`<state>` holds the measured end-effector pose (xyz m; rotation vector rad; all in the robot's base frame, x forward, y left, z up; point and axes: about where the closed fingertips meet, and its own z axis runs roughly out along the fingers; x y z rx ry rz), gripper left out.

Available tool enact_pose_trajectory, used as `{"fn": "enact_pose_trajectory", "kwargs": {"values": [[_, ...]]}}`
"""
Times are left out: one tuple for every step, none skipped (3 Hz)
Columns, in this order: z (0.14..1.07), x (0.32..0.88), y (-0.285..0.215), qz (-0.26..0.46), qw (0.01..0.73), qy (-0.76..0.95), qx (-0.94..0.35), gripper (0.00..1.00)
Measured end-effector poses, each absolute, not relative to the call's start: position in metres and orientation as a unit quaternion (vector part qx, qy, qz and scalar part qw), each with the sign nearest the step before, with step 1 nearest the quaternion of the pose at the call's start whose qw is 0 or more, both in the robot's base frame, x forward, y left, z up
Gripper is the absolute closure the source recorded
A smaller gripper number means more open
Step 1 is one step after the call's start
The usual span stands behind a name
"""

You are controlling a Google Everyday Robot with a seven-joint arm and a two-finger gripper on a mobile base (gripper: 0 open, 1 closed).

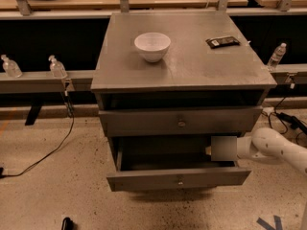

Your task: Open middle drawer

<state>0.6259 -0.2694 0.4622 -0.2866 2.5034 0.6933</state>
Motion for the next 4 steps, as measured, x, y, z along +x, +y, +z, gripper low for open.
{"fn": "enact_pose_trajectory", "kwargs": {"values": [[0.458, 0.626, -0.261, 0.290, 0.195, 0.934, -0.079, 1.00], [0.446, 0.612, -0.260, 0.286, 0.127, 0.948, -0.060, 1.00], [0.428, 0.585, -0.264, 0.270, 0.072, 0.959, -0.049, 1.00], [0.422, 0.565, -0.270, 0.254, 0.042, 0.965, -0.044, 1.00]]}}
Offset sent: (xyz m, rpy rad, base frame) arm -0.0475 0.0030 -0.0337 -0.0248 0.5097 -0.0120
